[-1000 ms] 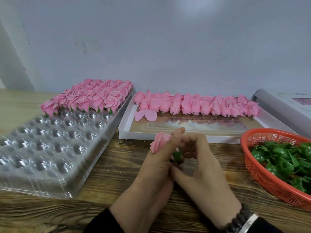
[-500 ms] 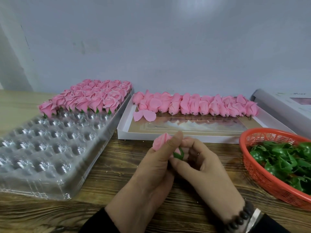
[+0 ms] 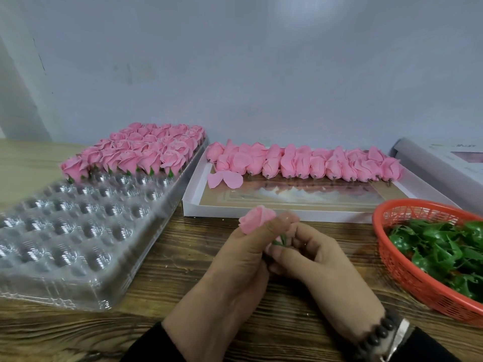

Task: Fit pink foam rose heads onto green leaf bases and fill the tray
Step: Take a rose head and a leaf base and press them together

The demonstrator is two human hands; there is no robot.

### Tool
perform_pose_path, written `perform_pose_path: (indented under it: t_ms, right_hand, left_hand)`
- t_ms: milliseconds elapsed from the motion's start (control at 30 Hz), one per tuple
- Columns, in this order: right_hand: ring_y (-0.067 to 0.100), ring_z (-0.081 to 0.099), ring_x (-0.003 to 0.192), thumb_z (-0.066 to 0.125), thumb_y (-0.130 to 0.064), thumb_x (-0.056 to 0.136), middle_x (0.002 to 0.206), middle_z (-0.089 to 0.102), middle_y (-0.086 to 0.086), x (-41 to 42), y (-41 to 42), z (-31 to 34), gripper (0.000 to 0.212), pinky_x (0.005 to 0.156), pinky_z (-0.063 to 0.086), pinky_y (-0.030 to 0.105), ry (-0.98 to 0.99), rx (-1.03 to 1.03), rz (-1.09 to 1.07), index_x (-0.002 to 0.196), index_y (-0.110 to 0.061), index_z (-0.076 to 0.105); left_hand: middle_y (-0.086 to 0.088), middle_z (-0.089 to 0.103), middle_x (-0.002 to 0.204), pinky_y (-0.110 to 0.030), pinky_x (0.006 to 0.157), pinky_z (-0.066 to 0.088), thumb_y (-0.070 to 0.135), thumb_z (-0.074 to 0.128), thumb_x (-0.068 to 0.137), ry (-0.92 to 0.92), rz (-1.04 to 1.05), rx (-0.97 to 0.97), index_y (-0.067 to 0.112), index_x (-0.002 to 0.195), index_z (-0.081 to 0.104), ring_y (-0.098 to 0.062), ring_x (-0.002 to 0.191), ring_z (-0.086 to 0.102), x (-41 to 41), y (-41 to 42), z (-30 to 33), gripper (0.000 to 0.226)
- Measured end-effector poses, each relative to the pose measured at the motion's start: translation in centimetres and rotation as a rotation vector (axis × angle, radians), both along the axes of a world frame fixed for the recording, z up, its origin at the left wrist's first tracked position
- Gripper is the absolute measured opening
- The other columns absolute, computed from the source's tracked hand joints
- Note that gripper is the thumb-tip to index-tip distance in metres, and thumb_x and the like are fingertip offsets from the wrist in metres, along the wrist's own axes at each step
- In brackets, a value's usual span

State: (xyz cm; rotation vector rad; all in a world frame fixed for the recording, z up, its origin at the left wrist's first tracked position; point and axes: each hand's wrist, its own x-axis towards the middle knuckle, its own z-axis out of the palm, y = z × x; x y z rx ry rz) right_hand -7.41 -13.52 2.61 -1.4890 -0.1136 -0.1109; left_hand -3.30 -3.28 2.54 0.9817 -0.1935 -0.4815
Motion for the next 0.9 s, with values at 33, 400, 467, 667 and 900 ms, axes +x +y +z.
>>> perform_pose_path:
  t_ms: [33, 400, 467, 667, 900]
  right_hand:
    - [0.014, 0.053, 0.068, 0.074, -0.018, 0.066, 0.068, 0.059, 0.000, 0.0, 0.1, -0.1, 0.025, 0.065, 0.046, 0.023, -0.011, -0.030, -0.023, 0.083, -0.010, 0.058]
    - [0.007, 0.055, 0.068, 0.068, -0.011, 0.076, 0.070, 0.062, 0.002, 0.0, -0.7, -0.1, 0.015, 0.066, 0.046, 0.016, -0.021, -0.033, 0.036, 0.089, -0.005, 0.068]
    - [0.006, 0.058, 0.075, 0.060, 0.000, 0.082, 0.080, 0.067, 0.004, 0.1, -1.0, -0.2, 0.014, 0.072, 0.048, 0.016, -0.091, -0.086, -0.109, 0.091, -0.009, 0.067]
    - [0.005, 0.058, 0.097, 0.074, -0.012, 0.076, 0.099, 0.062, -0.009, -0.1, -1.3, -0.2, 0.042, 0.086, 0.041, 0.010, -0.363, -0.442, -0.196, 0.110, -0.031, 0.060]
    - [0.003, 0.056, 0.098, 0.067, -0.016, 0.075, 0.098, 0.059, -0.010, 0.0, -1.3, -0.1, 0.036, 0.083, 0.039, 0.008, -0.464, -0.622, -0.147, 0.107, -0.032, 0.065]
  left_hand:
    - [-0.018, 0.060, 0.086, -0.038, 0.073, 0.048, 0.023, 0.072, 0.064, -0.013, 0.001, -0.011, 0.008, 0.078, 0.072, -0.029, 0.082, 0.058, 0.0, -0.1, 0.0, 0.020]
    - [-0.020, 0.061, 0.079, -0.028, 0.060, 0.051, 0.020, 0.075, 0.070, -0.154, 0.026, 0.110, -0.012, 0.095, 0.063, -0.025, 0.070, 0.060, 0.1, 0.7, 0.1, 0.042]
    - [-0.018, 0.069, 0.078, -0.028, 0.068, 0.053, 0.013, 0.072, 0.076, -0.312, 0.131, 0.262, -0.008, 0.083, 0.068, -0.025, 0.074, 0.064, 0.2, 0.9, 0.2, 0.022]
    - [0.009, 0.067, 0.065, -0.017, 0.061, 0.047, 0.007, 0.071, 0.078, -0.622, 0.210, 0.663, 0.020, 0.076, 0.071, 0.000, 0.063, 0.060, 0.4, 0.9, 0.2, 0.013]
    - [0.008, 0.069, 0.085, -0.018, 0.074, 0.051, 0.010, 0.069, 0.078, -0.850, 0.184, 0.951, 0.023, 0.091, 0.071, -0.003, 0.081, 0.064, 0.4, 1.0, 0.1, 0.018]
